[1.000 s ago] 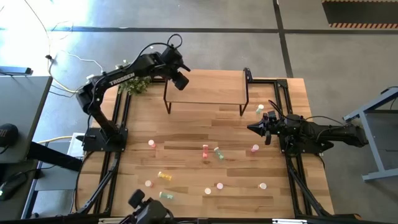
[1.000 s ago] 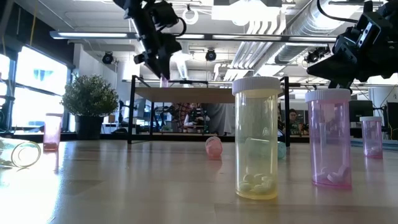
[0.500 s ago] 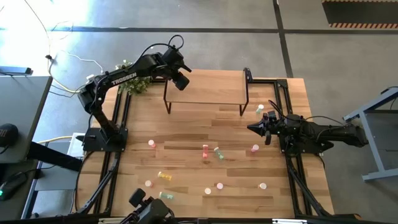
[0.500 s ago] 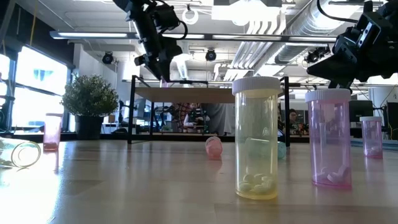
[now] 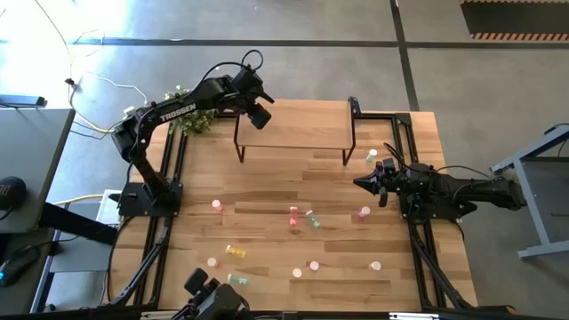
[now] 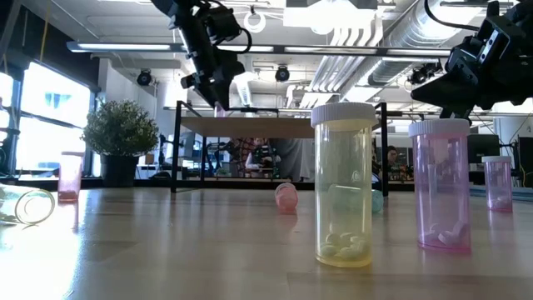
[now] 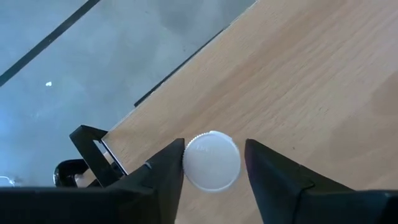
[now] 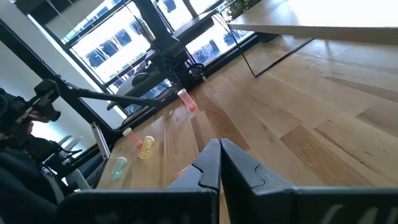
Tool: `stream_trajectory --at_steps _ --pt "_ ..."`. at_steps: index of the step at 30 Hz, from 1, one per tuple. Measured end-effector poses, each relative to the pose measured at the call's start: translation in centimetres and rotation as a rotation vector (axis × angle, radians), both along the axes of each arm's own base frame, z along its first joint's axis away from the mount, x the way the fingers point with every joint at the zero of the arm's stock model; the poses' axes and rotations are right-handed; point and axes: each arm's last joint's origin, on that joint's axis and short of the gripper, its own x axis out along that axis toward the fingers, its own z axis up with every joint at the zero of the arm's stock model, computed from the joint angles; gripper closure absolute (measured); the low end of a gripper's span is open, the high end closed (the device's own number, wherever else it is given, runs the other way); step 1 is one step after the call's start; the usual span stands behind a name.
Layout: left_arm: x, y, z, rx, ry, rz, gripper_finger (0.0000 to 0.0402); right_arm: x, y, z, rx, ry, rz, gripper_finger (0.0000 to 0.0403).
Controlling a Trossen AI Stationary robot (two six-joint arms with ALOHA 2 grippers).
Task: Pick and place medicine bottles onto shelf by color
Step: Put the top left purple pill bottle on the shelf, then put the right yellow pill bottle on the shelf
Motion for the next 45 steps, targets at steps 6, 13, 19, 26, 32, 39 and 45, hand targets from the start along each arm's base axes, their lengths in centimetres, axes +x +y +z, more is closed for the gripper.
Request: stream_trajectory --at_steps 6,13,19,26,32,39,45 --pt "0.0 0.1 0.0 0.020 0.014 0.016 0.0205 0.0 0.0 0.0 0.000 0.001 0.000 0.0403" --pt "0.0 0.1 0.6 0.049 -0.024 0.016 0.0193 0.0 0.0 0.0 0.000 0.000 0.000 0.0403" --pt "-0.3 -0.1 1.9 0.116 -0.051 0.028 0.0192 0.0 0.0 0.0 0.003 0.000 0.000 0.0403" --pt "-0.4 -1.0 6.2 0.175 -0.166 -0.010 0.0192 0.0 0.0 0.0 0.137 -0.020 -0.014 0.0403" --pt "-0.2 -3.7 10.3 0.221 -0.310 -0.119 0.0192 0.0 0.0 0.1 0.232 -0.031 -0.028 0.0403" --pt "0.0 -8.5 12.9 0.210 -0.434 -0.239 0.0192 0.0 0.0 0.5 0.228 -0.081 -0.023 0.0403" --pt "0.7 -12.3 13.2 0.146 -0.484 -0.308 0.0192 0.0 0.0 1.7 0.220 -0.193 0.002 0.0403"
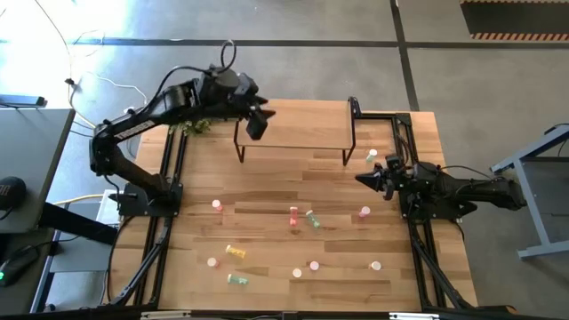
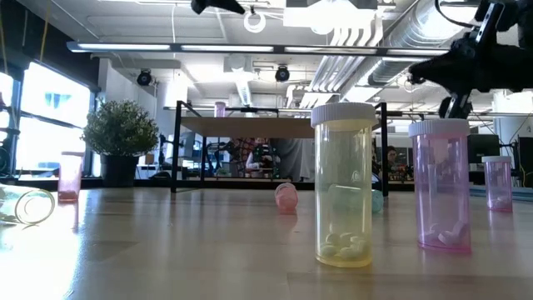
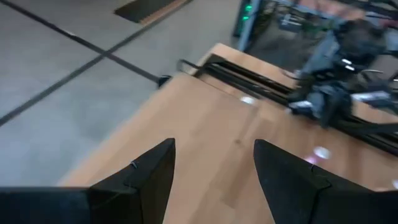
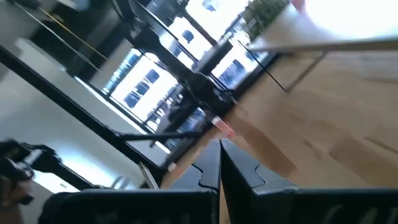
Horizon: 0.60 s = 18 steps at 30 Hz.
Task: Pick and place medicine bottles onto shelf by color
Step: Put the right yellow pill bottle on the shelf
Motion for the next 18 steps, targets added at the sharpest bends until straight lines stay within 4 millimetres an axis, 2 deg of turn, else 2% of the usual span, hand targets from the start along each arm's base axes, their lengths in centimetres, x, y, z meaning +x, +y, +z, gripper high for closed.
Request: stream_trajectory --at_steps 5,13,18 --pt "1.2 -2.7 -2.2 -0.113 -0.023 -0.035 0.0192 -0.1 0.1 1.0 -0.010 -0.103 0.037 0.0403" --pt "3.3 -6.8 -3.5 -0.131 -0.132 -0.082 0.0193 -0.4 0.4 2.3 0.024 -0.201 0.137 0.0403" --pt "4.0 -8.7 -4.8 -0.145 -0.154 -0.068 0.0193 -0.9 0.5 5.1 -0.063 -0.213 0.147 0.0403"
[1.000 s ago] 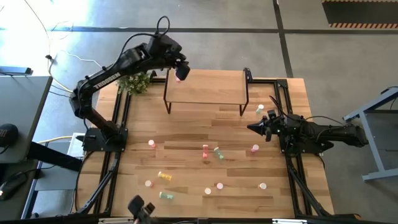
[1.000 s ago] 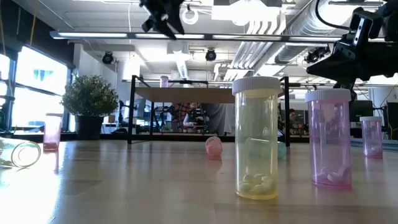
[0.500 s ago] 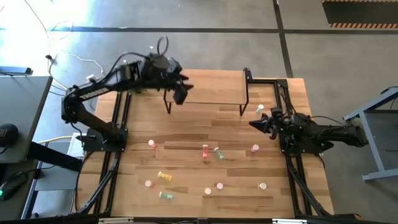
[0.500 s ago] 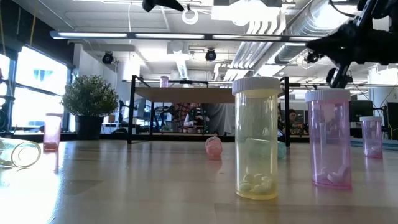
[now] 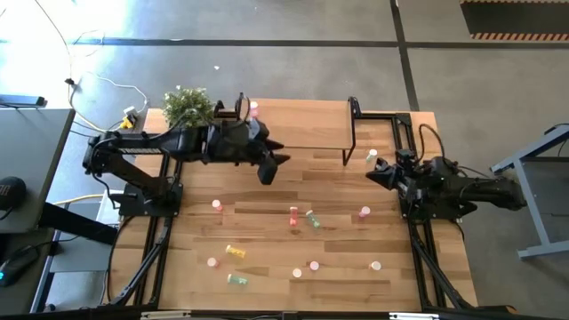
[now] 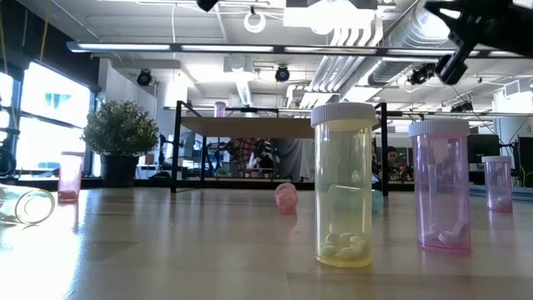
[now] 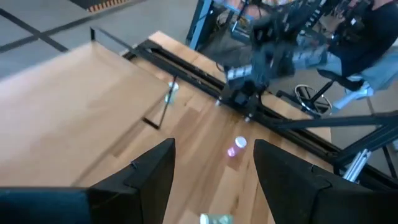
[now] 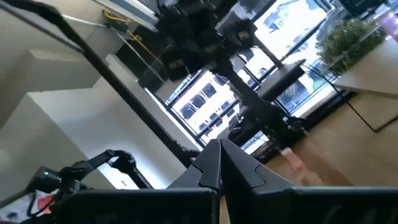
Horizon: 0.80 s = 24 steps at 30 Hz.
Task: Pick and place medicine bottles onto shelf by color
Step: Put the right yellow pill bottle on the shelf
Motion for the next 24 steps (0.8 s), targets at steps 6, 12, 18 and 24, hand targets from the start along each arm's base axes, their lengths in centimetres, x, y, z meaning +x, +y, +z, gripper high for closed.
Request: stream_trajectory --at_steps 6,12,18,24 --pt "0.3 -1.5 -1.3 -0.029 0.010 -0.008 0.0193 -1.7 0.2 3.6 -0.036 0.231 0.015 0.0403" --pt "0.6 -2.1 -2.2 -0.045 0.002 -0.018 0.0193 -2.9 0.3 5.7 0.054 0.476 0.029 0.0403" --pt "-0.6 -2.1 -1.0 -0.005 -0.023 -0.041 0.0193 -2.4 0.8 7.2 0.187 0.696 0.124 0.0403" --pt "-2.4 -2.7 -0.2 0.010 0.005 -0.057 0.0193 -0.7 1.7 8.2 0.248 0.958 0.188 0.0403"
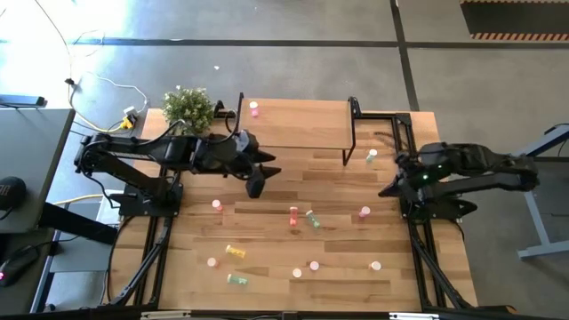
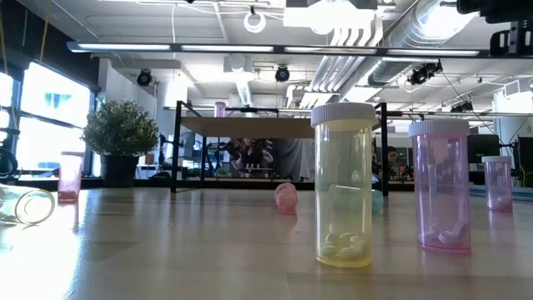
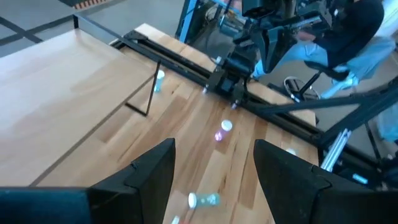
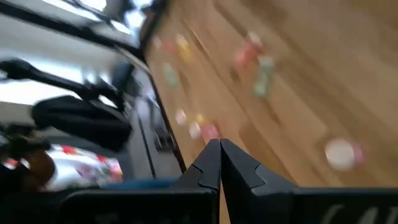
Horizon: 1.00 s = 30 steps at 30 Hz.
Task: Pick and place medicine bottles onto shelf by color
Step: Put the right yellow pill bottle on the shelf
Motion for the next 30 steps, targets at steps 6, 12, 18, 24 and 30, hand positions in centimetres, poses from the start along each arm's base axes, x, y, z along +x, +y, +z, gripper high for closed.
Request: stream_trajectory --at_steps 6,12,18,24,30 --pt "-0.5 -1.3 -0.2 0.011 0.045 -0.036 0.0193 2.1 2.0 -0.5 0.034 0.255 0.048 0.0403" --pt "-0.5 -2.3 -0.2 0.002 0.044 -0.087 0.0193 3.6 5.2 -1.9 0.072 0.448 0.095 0.0403" --pt "-0.5 -2.8 -0.2 0.007 0.045 -0.113 0.0193 4.1 8.4 -2.9 0.115 0.550 0.105 0.0403" --pt "-0.5 -2.9 -0.2 0.012 0.047 -0.121 0.0193 3.9 10.9 -3.9 0.139 0.669 0.069 0.0403" --pt "-0.5 -2.9 -0.2 0.017 0.048 -0.123 0.0193 3.6 12.8 -5.0 0.118 0.757 0.082 0.0401"
